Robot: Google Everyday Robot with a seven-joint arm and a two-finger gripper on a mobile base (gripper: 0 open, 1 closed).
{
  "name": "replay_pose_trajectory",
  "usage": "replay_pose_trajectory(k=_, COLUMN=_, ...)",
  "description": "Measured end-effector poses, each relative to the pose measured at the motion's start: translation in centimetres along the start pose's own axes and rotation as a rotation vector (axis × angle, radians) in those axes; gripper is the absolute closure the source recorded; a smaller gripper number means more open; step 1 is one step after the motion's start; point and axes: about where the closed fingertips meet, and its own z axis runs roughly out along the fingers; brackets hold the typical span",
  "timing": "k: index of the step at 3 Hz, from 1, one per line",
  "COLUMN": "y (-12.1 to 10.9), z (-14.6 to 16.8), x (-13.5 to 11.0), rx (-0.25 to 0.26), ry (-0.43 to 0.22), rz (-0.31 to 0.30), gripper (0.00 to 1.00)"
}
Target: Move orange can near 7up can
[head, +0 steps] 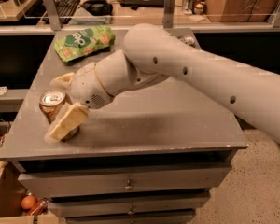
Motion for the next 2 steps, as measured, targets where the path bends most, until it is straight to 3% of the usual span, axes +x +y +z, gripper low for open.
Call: replay_pose_trajectory(k=2, y=-0.08, z=0.72, x=-0.14, rx=-0.021, ry=-0.024, rz=0.023, gripper=0.64)
